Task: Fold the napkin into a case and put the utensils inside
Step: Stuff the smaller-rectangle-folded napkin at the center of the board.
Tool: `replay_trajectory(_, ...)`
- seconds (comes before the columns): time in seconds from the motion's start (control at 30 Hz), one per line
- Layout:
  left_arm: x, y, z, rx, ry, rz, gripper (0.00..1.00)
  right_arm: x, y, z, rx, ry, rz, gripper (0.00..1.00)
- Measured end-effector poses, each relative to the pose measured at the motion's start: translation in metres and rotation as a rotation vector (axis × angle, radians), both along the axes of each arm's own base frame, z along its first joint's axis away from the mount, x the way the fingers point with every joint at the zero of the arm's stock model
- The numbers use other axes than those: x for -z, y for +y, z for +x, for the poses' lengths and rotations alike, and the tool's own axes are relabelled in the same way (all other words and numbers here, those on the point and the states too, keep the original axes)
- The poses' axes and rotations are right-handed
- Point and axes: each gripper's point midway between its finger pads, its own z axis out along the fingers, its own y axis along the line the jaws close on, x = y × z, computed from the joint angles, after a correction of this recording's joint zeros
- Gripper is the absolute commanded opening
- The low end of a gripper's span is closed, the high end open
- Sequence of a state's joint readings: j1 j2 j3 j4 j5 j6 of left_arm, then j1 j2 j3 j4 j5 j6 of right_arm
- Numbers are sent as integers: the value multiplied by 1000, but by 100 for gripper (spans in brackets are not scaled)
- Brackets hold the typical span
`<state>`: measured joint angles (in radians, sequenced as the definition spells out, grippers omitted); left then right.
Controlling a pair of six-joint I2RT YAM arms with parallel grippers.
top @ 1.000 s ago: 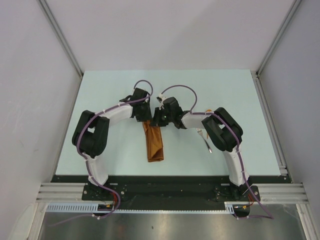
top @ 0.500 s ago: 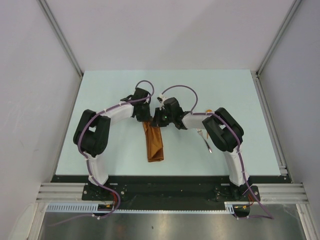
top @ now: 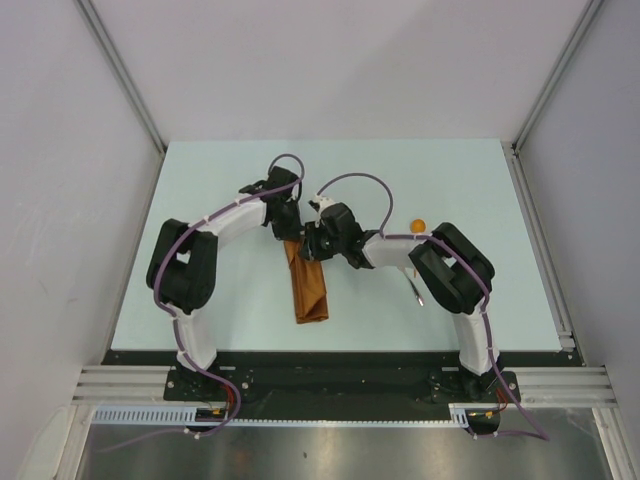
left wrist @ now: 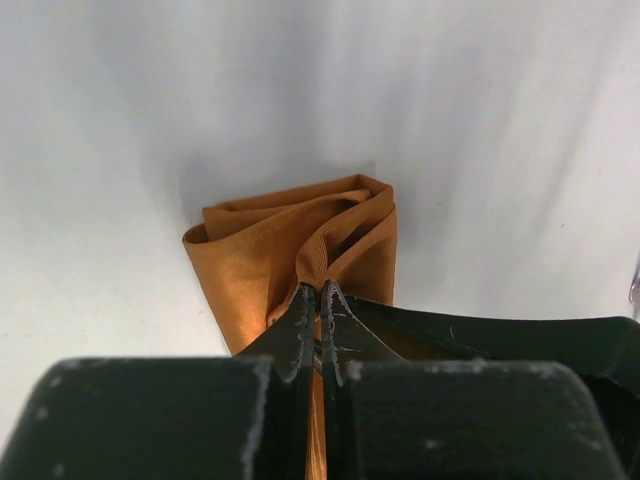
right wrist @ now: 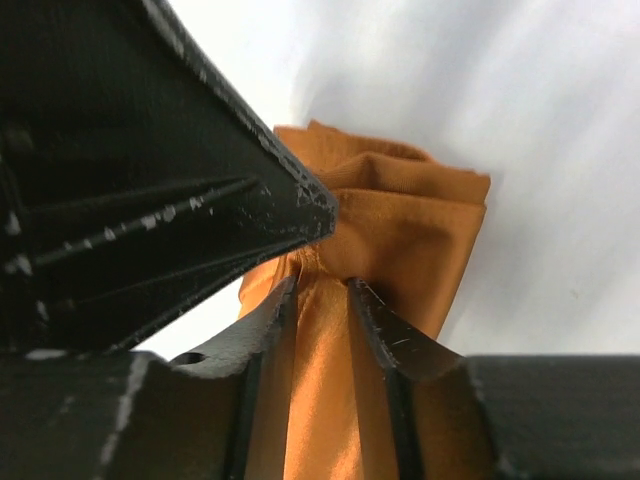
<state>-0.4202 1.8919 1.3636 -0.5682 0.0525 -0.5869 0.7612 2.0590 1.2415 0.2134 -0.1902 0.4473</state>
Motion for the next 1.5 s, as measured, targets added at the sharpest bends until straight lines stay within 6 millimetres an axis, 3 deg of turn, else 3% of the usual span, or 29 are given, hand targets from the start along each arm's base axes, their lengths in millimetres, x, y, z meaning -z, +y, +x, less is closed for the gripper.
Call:
replay_trajectory(0.17,1,2,-5,-32,35,-13,0,3,-3,-5,15,-28,-15,43)
replay_trajectory(0.43,1,7,-4,-87,64,-44,0,-5,-4,-4,30,-67,-1,47)
replay_trajectory(0.93,4,6,-7,-148,129,-163,0,-28,7,8,20,-189,52,45)
replay_trajectory(1.23,7,10,-11,-203,184,-254,0,-17,15,4,13,-232,10,42)
replay_trajectory(1.5,-5,11,-8,-221,182,-317,0,-16,11,11,48,-266,-10,41)
